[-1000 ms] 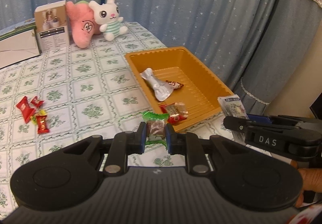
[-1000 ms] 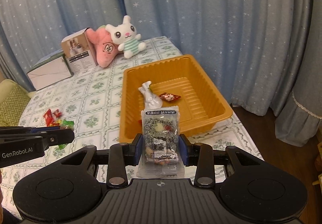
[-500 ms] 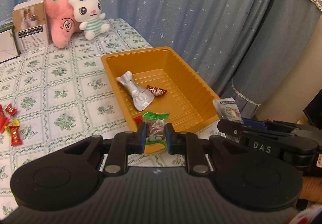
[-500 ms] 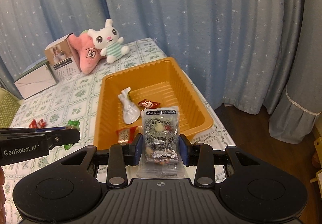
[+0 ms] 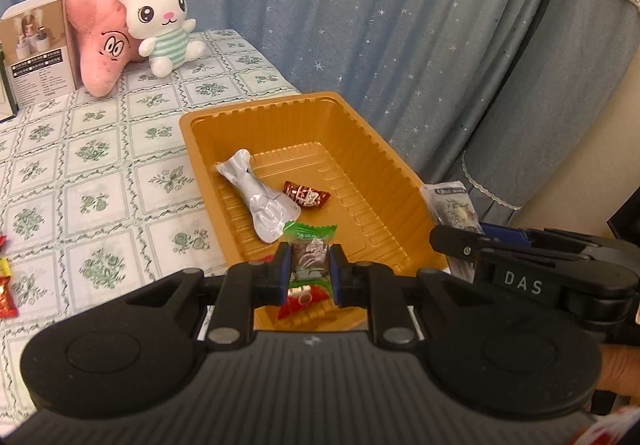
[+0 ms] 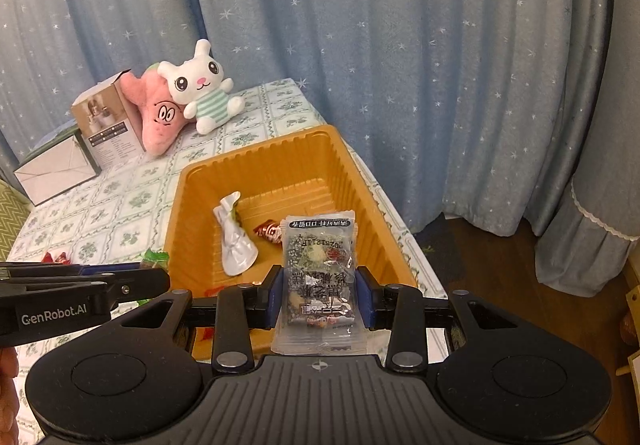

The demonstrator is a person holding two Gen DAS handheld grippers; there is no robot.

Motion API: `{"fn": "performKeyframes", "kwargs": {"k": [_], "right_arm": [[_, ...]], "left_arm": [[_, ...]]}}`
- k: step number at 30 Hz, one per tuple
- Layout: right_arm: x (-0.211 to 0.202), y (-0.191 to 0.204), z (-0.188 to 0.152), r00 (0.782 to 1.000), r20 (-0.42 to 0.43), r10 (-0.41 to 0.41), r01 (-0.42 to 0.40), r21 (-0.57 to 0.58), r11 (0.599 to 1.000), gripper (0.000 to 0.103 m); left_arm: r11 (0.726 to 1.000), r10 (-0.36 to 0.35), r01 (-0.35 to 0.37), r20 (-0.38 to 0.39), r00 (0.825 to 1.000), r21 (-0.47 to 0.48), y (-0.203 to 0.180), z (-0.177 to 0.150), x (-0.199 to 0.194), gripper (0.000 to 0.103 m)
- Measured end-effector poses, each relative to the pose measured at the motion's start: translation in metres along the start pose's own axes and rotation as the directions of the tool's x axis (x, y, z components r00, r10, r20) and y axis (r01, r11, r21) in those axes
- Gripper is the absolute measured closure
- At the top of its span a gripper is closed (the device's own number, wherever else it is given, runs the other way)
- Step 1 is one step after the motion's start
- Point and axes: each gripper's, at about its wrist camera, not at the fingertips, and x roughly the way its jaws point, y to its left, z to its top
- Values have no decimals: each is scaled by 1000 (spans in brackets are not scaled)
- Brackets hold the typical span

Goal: Organize snacks
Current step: 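Carry both snacks over the orange tray and open both grippers to drop them, then move both grippers back toward the red candies on the table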

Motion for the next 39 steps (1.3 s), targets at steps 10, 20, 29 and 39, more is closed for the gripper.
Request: {"fn": "performKeyframes", "kwargs": {"k": [10,20,29,39], "right_arm": [[16,-8,12,1000,9,-8,8,7,1000,65],[19,-10,15,1000,9,1,-1,14,1000,65],[24,-3,18,1000,7,17,-17,12,1000,65],[39,1,24,998,18,58,-59,35,998,64]], "left_arm": [[1000,-13,13,-21,1000,-2,0,14,27,85],[1000,9,-9,-12,1000,-11,13,9,25,70],[994,81,-80,22,996,-71,43,-12,-9,65],[987,117,-111,45,992,-113,62,-34,-37,60]]}}
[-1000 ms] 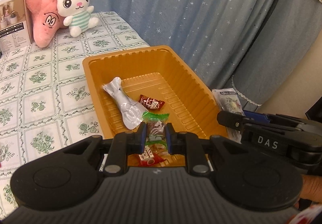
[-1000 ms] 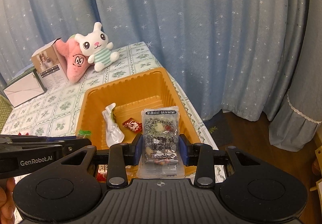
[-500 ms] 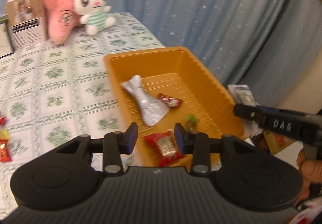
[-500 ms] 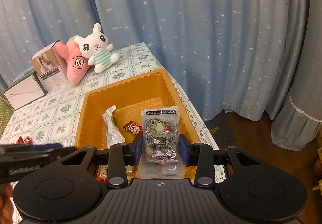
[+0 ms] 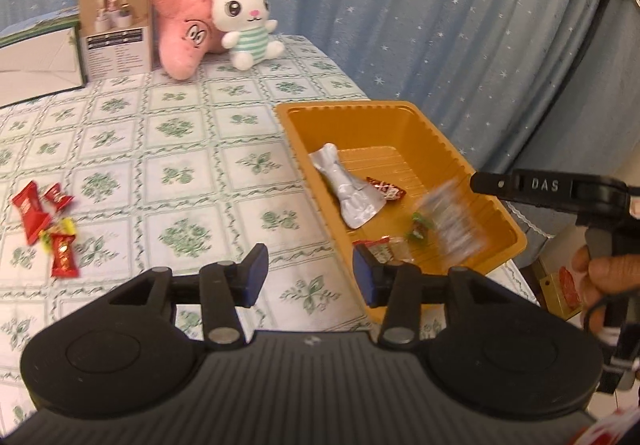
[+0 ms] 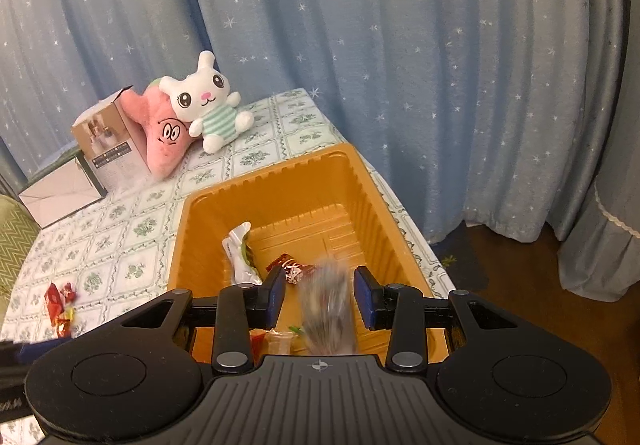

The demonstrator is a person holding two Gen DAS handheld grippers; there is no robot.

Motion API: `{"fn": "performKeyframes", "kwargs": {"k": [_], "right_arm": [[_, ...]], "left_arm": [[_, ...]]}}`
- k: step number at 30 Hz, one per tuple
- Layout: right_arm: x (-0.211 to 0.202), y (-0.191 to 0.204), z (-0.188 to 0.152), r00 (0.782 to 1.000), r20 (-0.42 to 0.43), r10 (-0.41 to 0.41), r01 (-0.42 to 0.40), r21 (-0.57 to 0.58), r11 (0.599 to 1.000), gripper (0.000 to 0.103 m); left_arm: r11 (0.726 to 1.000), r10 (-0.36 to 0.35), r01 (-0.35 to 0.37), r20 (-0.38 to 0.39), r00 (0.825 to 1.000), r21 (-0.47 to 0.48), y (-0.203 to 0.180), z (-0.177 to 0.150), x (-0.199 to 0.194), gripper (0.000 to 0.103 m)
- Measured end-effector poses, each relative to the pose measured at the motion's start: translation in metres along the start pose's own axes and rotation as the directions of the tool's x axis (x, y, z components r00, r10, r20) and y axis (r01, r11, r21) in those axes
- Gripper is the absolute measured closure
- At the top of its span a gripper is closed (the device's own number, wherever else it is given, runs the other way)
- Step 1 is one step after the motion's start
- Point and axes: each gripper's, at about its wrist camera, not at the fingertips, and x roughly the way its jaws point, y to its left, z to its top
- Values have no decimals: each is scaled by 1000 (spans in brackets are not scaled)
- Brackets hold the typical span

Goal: Organize snacks
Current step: 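Move both grippers back toward the red candies on the table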

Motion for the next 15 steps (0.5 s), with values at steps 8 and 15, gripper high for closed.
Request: {"fn": "performKeyframes", "kwargs": {"k": [8,15], "right_arm": [[-32,2,-7,1000,25,7,-8,48,999,44],[-70,23,-31,1000,15,9,-9,33,999,43]], "left_arm": [[999,39,-39,7,999,-1,18,-16,-25,55],[998,58,-57,22,998,-18,29,-29,-55,47]]}}
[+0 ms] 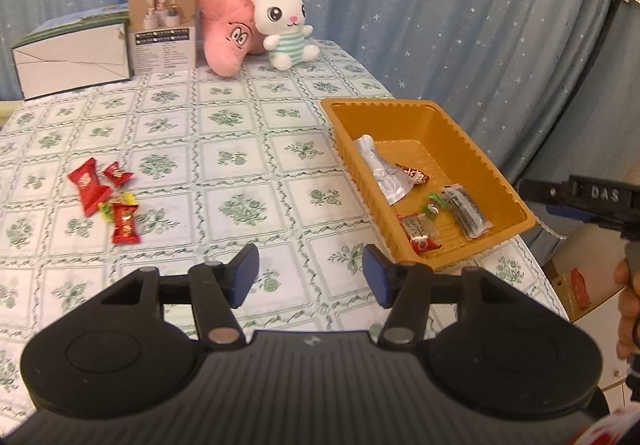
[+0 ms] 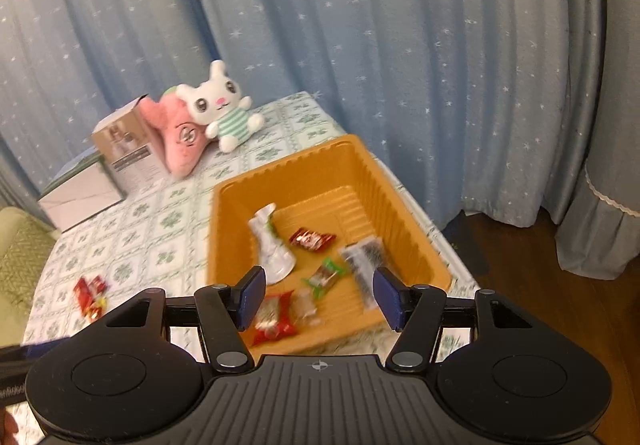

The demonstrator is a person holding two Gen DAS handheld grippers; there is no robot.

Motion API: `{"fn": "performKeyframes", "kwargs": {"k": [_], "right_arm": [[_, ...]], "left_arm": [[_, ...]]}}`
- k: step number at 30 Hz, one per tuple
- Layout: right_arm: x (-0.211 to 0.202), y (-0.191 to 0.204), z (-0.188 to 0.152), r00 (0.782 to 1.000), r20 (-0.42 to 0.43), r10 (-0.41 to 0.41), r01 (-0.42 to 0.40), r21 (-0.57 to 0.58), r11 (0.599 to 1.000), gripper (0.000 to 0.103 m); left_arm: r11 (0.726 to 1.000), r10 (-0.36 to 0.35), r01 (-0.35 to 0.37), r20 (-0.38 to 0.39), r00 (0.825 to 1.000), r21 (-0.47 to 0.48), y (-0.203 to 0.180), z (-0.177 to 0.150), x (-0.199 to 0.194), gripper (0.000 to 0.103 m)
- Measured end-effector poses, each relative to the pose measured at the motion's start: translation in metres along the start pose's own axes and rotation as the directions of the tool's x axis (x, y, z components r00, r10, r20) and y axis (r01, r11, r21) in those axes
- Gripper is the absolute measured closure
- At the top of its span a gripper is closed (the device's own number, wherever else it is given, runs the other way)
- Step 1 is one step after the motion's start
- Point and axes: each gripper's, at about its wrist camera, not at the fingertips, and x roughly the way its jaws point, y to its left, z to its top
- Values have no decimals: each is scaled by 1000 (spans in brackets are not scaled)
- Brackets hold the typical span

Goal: Organize snacks
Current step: 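Move both grippers back toward the red candies on the table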

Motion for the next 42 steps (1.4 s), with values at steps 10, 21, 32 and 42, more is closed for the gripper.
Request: {"fn": "performKeyframes", "kwargs": {"k": [10,21,32,42], "right_arm": [[-39,40,-31,999,-23,40,-42,-47,998,40],[-52,87,-54,994,-58,96,-102,-113,988,38],[-52,115,-61,988,-79,131,-142,-154,978,38],[-42,133,-67,985,-101,141,-157,-171,973,38]], "left_arm": [[999,45,-44,55,997,-21,20,-14,-61,28],[991,118,-114,66,991,-63,53,-32,-102,23],[978,178,-168,71,982,-125,85,-41,-121,20],[965,208,-195,57,976,-178,110,-47,-122,19]]}}
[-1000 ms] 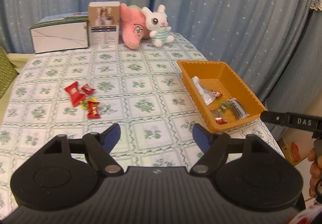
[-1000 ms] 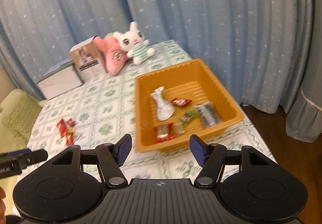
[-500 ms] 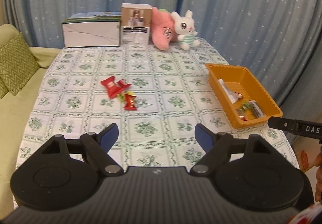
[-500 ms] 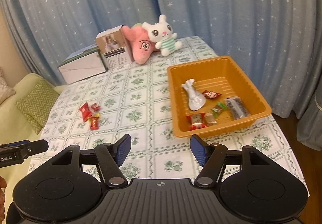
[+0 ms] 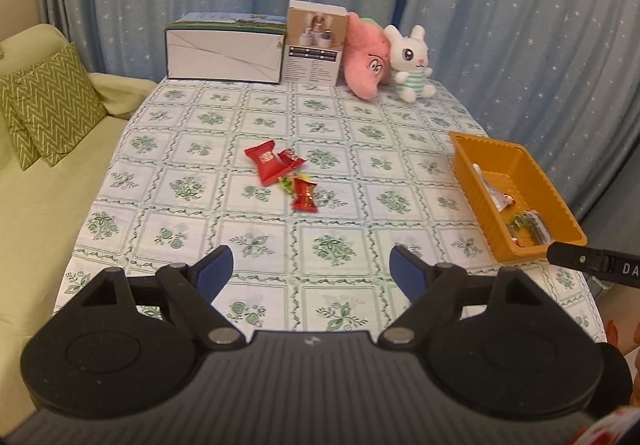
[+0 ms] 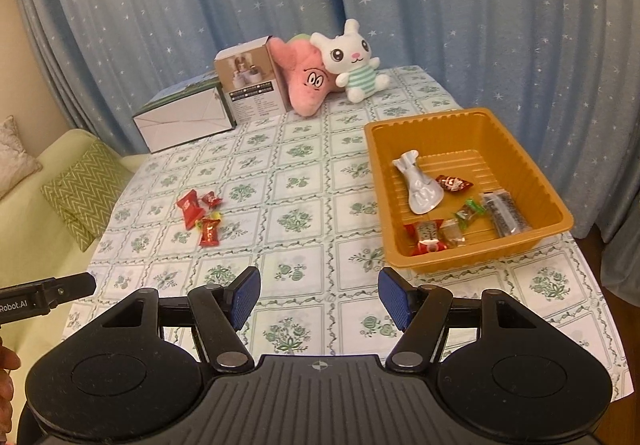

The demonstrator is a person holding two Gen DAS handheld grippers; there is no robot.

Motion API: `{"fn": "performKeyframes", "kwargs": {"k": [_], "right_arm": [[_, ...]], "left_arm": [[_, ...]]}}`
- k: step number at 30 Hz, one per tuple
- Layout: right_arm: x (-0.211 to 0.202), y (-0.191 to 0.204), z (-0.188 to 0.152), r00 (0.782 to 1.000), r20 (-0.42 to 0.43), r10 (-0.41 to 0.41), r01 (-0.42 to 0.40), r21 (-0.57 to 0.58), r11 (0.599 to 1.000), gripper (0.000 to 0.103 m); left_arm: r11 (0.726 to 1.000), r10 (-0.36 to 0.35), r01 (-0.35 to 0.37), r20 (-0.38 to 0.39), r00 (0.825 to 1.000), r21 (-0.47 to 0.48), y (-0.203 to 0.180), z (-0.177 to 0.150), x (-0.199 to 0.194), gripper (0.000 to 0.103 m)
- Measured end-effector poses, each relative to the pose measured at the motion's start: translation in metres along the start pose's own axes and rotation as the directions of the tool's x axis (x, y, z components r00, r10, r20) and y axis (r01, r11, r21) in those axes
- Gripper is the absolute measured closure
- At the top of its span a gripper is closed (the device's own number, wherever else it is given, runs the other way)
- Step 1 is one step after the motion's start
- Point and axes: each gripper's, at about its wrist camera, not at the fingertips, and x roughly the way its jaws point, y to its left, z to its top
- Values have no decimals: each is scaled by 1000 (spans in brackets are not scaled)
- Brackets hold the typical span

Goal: Organize snacks
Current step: 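Move both grippers back toward the red candies on the table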

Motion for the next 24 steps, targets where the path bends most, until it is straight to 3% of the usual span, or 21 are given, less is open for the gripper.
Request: {"fn": "performKeyframes", "kwargs": {"k": [13,24], "right_arm": [[43,38,13,999,-15,33,-34,-82,996,38],[114,74,30,996,-37,83,-87,-122,989,38]], "left_arm": [[999,45,-45,15,999,14,34,23,22,19],[997,73,-73,0,997,26,61,50,76,18]]}}
